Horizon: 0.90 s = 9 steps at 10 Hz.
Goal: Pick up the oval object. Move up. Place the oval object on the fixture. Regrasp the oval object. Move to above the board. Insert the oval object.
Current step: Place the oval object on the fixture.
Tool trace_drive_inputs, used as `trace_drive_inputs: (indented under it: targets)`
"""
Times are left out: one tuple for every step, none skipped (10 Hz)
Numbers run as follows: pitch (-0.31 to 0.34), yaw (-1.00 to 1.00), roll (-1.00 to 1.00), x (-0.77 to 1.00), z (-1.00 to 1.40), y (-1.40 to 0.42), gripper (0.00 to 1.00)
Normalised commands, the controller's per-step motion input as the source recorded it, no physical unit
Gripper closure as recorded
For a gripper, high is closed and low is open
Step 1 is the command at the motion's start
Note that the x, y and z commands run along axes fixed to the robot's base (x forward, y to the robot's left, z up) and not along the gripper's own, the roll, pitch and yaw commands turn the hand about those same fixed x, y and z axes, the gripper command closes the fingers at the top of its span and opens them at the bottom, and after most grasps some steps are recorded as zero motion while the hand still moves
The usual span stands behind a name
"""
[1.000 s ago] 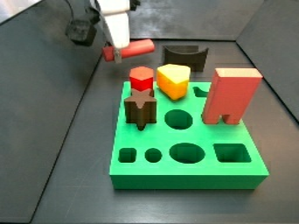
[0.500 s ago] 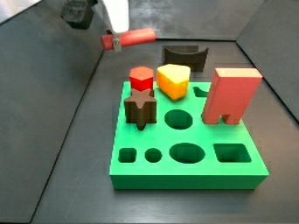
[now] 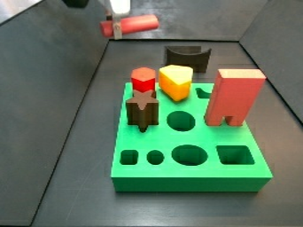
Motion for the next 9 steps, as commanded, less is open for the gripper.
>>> trace_drive_inputs:
  targets:
    - [0.054, -0.02, 0.08, -0.03, 1.00, 0.03, 1.00]
    - [0.056, -0.02, 0.09, -0.03, 0.96, 0.03, 1.00]
    - [0.063, -0.01, 0.10, -0.02, 0.79, 0.02, 1.00]
    - [0.068, 0.00, 0.10, -0.02, 0.66, 0.02, 1.00]
    - [0.074, 0.00, 0.11, -0.01, 0.52, 0.02, 1.00]
    - [0.083, 0.01, 0.11, -0.01, 0.38, 0.01, 1.00]
    - [0.090, 0.01, 0.11, 0.00, 0.25, 0.01, 1.00]
    - [0.087, 1.00, 0.07, 1.00, 0.05, 0.10, 1.00]
    - [0.090, 1.00, 0.06, 1.00, 0.01, 0.10, 1.00]
